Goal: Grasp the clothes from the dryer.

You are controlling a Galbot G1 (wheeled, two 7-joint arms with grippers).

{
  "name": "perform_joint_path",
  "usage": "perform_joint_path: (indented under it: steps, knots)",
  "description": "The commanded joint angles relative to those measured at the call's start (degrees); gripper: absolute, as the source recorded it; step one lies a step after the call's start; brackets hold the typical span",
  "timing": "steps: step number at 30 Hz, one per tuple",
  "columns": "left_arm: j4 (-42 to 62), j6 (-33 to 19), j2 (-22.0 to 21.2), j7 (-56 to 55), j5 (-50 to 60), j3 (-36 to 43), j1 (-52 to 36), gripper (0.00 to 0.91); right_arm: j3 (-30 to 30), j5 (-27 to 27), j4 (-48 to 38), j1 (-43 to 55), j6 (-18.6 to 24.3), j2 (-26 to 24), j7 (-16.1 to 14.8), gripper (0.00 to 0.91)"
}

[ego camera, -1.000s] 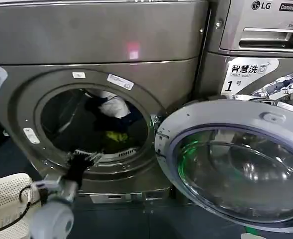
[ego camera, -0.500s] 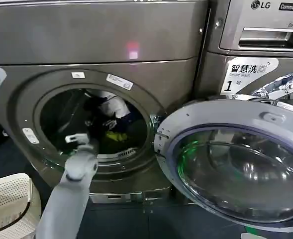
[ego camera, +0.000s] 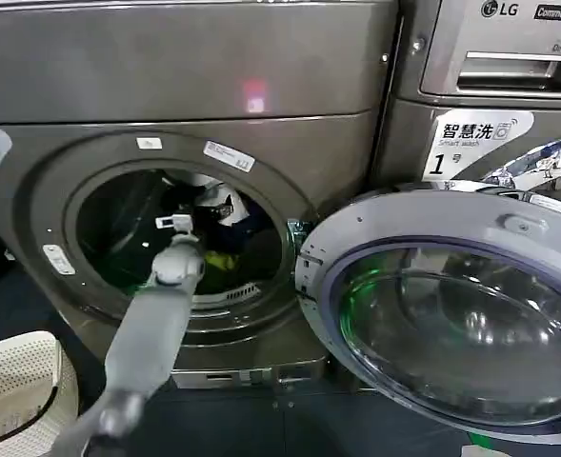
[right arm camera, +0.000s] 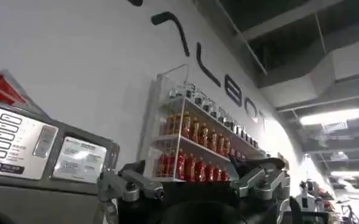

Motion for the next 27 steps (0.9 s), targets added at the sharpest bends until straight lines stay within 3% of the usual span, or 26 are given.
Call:
perform_joint_path:
  steps: [1, 10, 19, 27]
  knots:
    - [16.9, -2.2, 1.3, 19.2, 5.8, 6.2, -9.8, 0.907, -0.3, 0.0, -0.3, 0.0, 0.0, -0.1, -0.1, 0.907]
    - [26.7, -7.2, 3.2, 46.0, 14.8, 18.6, -17.8, 0.907, -1.1, -0.5, -0.7, 0.5, 0.2, 0.0, -0.3, 0.907]
    - [31.9, -11.6, 2.9, 58.8, 39.7, 22.9, -19.7, 0.907, -1.5, -1.7, -0.5, 0.5, 0.4, 0.4, -0.4, 0.907]
    - [31.7, -15.0, 2.8, 60.9, 53.7, 24.1, -22.2, 0.907, -2.2, -2.0, 0.1, 0.7, 0.4, 1.2, -0.5, 0.907]
